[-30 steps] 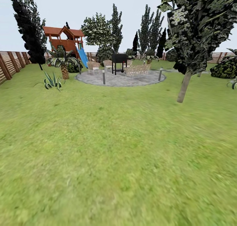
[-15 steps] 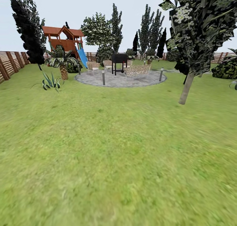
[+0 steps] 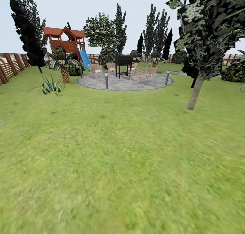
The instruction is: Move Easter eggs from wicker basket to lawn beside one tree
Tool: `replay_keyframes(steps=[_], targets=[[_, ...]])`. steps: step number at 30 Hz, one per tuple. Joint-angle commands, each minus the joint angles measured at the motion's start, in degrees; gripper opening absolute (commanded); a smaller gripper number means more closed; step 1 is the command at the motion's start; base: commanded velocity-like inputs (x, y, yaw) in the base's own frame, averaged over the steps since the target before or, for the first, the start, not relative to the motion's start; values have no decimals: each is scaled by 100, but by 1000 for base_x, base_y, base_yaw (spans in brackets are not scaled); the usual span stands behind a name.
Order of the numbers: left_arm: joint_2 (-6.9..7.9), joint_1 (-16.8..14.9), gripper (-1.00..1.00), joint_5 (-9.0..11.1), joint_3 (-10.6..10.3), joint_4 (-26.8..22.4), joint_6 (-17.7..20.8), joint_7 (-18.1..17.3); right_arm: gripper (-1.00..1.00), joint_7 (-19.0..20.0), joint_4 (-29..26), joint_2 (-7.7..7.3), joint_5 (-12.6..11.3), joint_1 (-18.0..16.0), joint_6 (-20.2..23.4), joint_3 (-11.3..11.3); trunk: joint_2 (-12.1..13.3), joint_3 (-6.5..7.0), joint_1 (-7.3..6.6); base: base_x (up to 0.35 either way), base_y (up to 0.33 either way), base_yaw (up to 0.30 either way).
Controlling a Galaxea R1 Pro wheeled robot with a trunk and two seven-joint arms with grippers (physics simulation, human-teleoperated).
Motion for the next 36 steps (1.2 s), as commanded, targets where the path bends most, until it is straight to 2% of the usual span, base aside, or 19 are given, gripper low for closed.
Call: replay_keyframes(steps=[1,36], targets=[[0,0,100,2,4,-5,0,5,100,-1,1,2,12,-2,-8,15,-2,-5,3,324,0,0],[0,0,100,2,10,-9,-5,5,100,-1,1,1,12,-2,-9,15,-2,-5,3,325,0,0]])
